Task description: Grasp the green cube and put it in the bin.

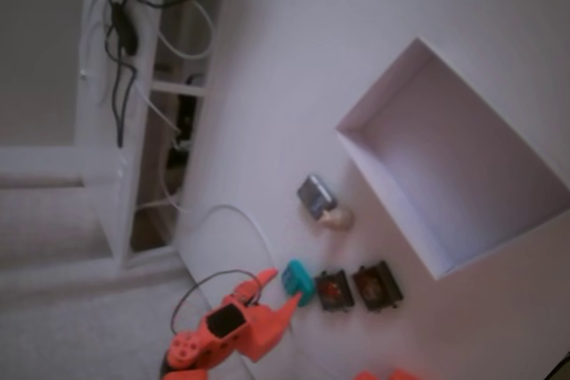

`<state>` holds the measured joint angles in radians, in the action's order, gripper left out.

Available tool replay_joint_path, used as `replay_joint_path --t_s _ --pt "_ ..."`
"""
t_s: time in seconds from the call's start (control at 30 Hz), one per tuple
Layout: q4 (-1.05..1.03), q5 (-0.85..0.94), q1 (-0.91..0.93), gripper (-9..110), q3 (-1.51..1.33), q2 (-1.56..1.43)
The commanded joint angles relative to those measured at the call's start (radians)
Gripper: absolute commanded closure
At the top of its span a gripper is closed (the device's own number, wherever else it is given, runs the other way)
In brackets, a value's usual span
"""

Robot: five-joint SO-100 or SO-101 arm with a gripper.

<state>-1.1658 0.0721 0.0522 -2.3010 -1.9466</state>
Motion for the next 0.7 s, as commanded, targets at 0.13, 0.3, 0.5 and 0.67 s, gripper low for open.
replay_joint_path --t_s 0.13,0.3,0.5,0.67 --pt "-0.025 0.000 0.005 63 -0.005 -0.037" --pt "-0.002 0.000 0.005 63 -0.005 -0.015" --pt "0.005 0.000 0.015 61 -0.005 0.049" --pt "0.018 0.000 0.015 61 -0.006 0.077"
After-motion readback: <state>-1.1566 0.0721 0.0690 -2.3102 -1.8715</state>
